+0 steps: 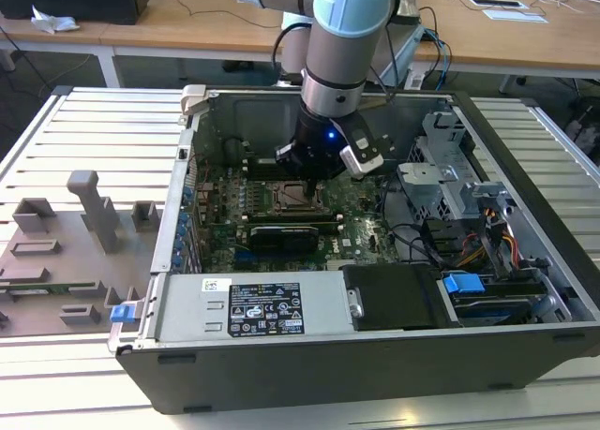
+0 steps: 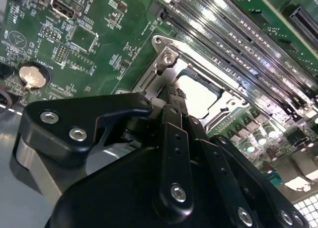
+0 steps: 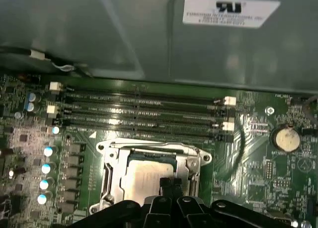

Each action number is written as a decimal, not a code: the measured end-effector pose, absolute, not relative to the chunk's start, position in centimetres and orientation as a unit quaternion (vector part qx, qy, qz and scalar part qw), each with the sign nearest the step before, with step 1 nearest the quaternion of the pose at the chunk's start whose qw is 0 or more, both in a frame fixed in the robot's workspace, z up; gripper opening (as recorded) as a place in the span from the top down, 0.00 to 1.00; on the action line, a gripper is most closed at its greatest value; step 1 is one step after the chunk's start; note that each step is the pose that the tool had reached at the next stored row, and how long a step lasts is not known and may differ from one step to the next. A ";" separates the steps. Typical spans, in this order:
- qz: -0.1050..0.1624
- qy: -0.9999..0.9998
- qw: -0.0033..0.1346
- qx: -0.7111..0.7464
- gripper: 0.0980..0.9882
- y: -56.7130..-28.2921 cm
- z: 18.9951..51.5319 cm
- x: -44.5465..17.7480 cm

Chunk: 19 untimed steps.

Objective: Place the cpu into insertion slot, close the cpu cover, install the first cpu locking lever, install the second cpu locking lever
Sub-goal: 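Install the first cpu locking lever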

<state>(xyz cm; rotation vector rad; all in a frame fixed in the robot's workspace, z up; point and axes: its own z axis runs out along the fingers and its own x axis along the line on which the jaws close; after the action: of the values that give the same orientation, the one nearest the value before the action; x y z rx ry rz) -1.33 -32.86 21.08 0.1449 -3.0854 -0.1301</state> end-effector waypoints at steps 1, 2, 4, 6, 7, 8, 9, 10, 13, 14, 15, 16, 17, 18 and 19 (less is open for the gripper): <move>-0.042 -0.998 0.025 0.047 0.99 -32.9 21.2 -1.3; -0.042 -0.998 0.025 0.047 0.99 -32.9 21.4 -1.3; -0.042 -0.998 0.025 0.047 0.99 -32.9 21.9 -1.3; -0.042 -0.998 0.025 0.047 0.99 -32.9 22.5 -1.3; -0.042 -0.998 0.025 0.047 0.99 -32.9 22.8 -1.3; -0.042 -0.998 0.025 0.047 0.99 -32.9 23.0 -1.3; -0.042 -0.998 0.025 0.047 0.99 -32.9 23.4 -1.3; -0.042 -0.998 0.025 0.047 0.99 -32.9 23.7 -1.3; -0.042 -0.998 0.025 0.047 0.99 -32.9 24.2 -1.3; -0.042 -0.998 0.025 0.047 0.99 -32.9 24.4 -1.3; -0.042 -0.998 0.025 0.047 0.99 -32.9 24.7 -1.3; -0.042 -0.998 0.025 0.047 0.99 -32.9 25.0 -1.3; -0.042 -0.998 0.025 0.047 0.99 -32.9 25.1 -1.3; -0.042 -0.998 0.025 0.047 0.99 -32.9 25.4 -1.3; -0.042 -0.998 0.025 0.047 0.99 -32.9 25.6 -1.3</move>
<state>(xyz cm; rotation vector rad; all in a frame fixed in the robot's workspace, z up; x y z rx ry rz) -1.33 -32.87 25.61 0.1449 -3.0855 -0.1296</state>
